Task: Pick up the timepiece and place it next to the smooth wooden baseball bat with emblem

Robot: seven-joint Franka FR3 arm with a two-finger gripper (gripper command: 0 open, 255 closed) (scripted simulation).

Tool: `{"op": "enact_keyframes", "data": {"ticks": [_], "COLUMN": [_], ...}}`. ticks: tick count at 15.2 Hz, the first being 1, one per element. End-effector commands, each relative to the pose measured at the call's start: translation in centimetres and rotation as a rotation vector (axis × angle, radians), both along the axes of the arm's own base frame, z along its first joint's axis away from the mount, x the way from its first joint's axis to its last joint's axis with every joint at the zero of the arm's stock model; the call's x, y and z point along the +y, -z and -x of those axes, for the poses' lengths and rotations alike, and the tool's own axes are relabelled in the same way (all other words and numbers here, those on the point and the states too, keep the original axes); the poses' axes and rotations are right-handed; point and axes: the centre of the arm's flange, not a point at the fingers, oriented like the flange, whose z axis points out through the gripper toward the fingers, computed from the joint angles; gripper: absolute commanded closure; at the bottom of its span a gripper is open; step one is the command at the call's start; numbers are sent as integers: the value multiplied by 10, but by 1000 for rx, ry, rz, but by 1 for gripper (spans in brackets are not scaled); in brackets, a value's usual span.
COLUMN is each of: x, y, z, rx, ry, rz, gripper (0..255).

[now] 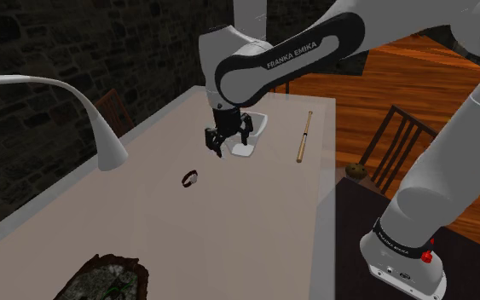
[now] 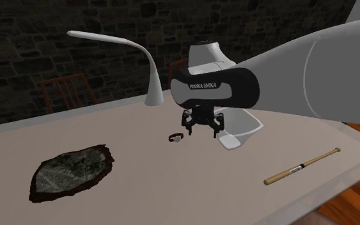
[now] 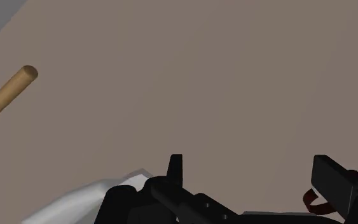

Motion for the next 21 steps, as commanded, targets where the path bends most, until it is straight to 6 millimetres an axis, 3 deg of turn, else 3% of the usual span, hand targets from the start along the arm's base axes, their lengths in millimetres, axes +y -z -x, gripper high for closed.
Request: {"op": "enact_keyframes", "data": {"ticks": [1,12,21], "x": [11,76,76], "y": [13,73,115], "z": [-22,-133,-138], "rx": [-6,-34,-34], "ry": [37,220,226], "rz": [-5,-22,-23], "gripper": [0,0,0]}}
